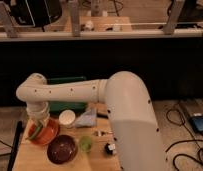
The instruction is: Place pepper in red bowl
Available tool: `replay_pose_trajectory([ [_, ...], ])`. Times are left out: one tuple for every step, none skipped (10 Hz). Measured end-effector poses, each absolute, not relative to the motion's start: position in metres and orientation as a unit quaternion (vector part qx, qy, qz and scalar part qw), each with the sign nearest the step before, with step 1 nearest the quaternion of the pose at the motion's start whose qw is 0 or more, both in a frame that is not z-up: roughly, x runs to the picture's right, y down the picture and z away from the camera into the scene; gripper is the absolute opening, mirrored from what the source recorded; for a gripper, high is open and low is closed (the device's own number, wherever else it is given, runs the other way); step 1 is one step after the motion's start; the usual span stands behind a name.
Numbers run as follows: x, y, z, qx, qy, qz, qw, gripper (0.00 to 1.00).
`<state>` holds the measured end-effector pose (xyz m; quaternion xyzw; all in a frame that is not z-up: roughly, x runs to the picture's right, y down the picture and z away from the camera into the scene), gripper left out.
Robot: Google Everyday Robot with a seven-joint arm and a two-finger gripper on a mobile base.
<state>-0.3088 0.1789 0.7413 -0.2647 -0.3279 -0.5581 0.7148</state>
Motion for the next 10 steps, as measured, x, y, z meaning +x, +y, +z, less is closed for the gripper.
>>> replay_pose_trajectory([
  [-0.308,0.178,0.74,-0.278,-0.34,-0.55,0.71,0.8],
  [-0.307,0.177,0.738,-0.289,-0.35,-0.543,0.707,0.8],
  [-0.308,0.177,0.737,-0.295,-0.355,-0.539,0.704,0.8],
  [-0.309,0.175,0.735,-0.302,-0.363,-0.534,0.702,0.8],
  [-0.309,0.174,0.734,-0.305,-0.365,-0.531,0.701,0.8],
  [-0.309,0.173,0.733,-0.307,-0.366,-0.529,0.701,0.8],
  [-0.31,0.171,0.732,-0.308,-0.367,-0.526,0.703,0.8],
  [-0.311,0.167,0.732,-0.308,-0.368,-0.524,0.704,0.8],
  [-0.311,0.164,0.733,-0.306,-0.368,-0.523,0.705,0.8],
  [-0.311,0.16,0.733,-0.303,-0.367,-0.524,0.706,0.8],
])
